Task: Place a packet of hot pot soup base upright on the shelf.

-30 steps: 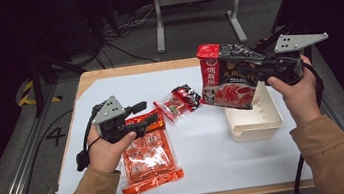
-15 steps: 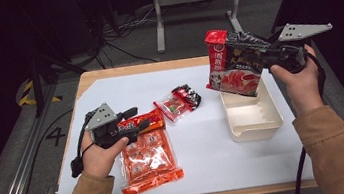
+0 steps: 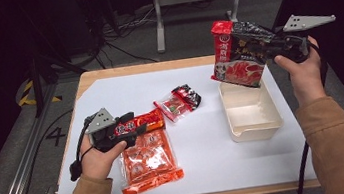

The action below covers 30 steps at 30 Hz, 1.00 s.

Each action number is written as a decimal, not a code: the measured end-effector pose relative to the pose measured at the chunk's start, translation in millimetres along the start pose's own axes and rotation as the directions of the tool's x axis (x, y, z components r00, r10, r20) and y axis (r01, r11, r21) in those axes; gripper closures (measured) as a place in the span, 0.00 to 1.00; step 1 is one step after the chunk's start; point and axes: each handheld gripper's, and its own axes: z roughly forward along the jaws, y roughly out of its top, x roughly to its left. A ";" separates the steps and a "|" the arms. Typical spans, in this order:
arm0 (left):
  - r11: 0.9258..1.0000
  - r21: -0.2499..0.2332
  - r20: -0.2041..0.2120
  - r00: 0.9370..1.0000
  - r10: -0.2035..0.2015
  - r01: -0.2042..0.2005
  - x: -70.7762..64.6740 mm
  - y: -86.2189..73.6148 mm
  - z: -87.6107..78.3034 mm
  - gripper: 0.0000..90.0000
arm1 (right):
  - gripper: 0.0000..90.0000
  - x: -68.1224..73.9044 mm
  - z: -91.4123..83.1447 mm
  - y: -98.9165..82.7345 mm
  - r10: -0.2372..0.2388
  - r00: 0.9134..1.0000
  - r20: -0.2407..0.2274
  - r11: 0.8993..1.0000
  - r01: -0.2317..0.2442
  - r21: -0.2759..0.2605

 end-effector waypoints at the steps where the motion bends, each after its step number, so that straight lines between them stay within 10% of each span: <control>1: 1.000 0.003 -0.001 1.000 0.001 -0.001 0.6 -0.7 -0.2 0.43 | 0.94 -1.6 0.2 -0.1 -0.005 1.000 -0.007 1.000 0.005 -0.003; 30: 0.999 0.016 -0.021 0.999 -0.030 0.030 7.6 -12.5 -8.2 0.42 | 0.94 -34.2 17.8 -32.1 -0.051 0.999 -0.018 0.999 0.050 -0.018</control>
